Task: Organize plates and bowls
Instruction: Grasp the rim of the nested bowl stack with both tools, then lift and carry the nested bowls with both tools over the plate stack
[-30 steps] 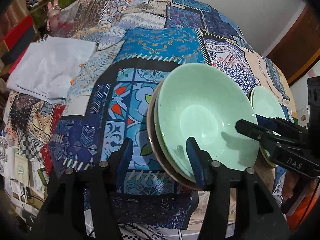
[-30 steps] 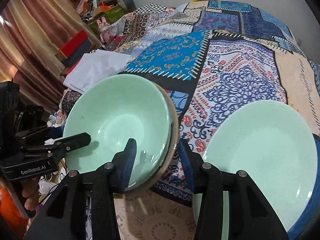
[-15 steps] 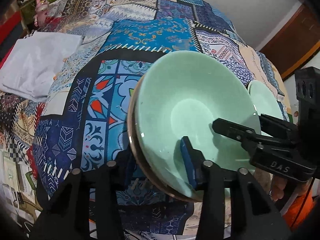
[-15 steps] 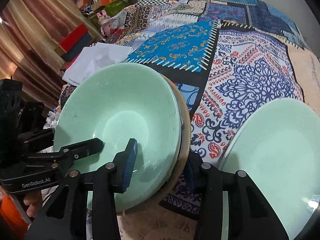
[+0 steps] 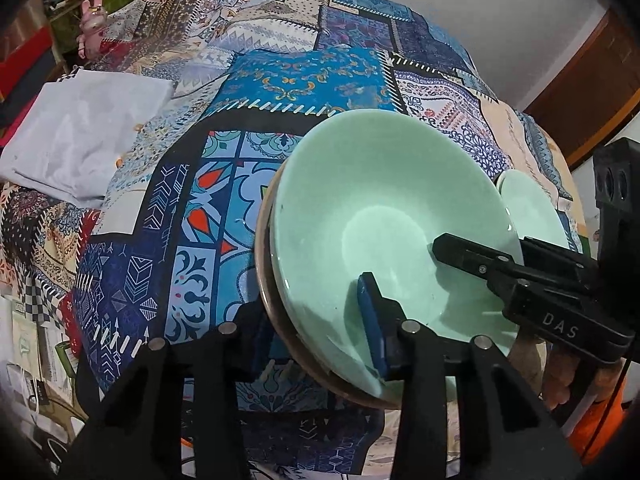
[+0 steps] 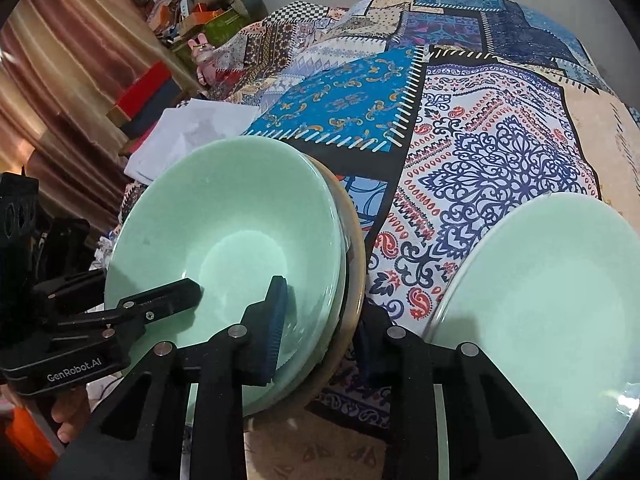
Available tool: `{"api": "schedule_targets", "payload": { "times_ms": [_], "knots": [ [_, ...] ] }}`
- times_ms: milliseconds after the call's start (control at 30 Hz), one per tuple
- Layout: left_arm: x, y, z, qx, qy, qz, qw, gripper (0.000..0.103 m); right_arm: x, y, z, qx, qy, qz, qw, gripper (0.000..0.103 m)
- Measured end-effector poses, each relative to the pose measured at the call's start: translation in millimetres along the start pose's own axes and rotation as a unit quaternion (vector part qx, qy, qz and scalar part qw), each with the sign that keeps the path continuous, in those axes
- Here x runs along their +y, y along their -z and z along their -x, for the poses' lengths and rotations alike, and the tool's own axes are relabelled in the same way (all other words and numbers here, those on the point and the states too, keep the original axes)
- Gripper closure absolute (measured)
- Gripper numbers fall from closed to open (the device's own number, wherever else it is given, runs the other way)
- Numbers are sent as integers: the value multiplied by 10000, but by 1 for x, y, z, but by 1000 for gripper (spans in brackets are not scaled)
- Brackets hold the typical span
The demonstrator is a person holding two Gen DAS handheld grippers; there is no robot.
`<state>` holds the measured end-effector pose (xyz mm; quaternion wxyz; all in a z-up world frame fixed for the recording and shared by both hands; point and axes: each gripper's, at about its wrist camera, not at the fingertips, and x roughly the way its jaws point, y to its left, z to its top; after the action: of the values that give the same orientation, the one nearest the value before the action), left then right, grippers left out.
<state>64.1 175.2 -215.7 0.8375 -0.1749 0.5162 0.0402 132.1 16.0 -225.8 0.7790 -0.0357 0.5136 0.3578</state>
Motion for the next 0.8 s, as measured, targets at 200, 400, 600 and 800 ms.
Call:
{"api": "schedule_targets", "payload": {
  "times_ms": [200,400,600,800],
  "knots": [
    [-4,-1,8,-119,-29,8,9999,64,0,-1,6,-88,-23,-25,10000,76],
    [-12,-6,22,-260,13,-48,9996,64,2,-5,22,-280,-11,-42,9996,76],
    [-26,-13,36,-401,89,-152,9990,64,-1,-9,41,-484,49,-37,9988,76],
    [-44,-23,45,-518,165,-294,9981,64,-9,-11,61,-651,140,-69,9978,76]
  ]
}}
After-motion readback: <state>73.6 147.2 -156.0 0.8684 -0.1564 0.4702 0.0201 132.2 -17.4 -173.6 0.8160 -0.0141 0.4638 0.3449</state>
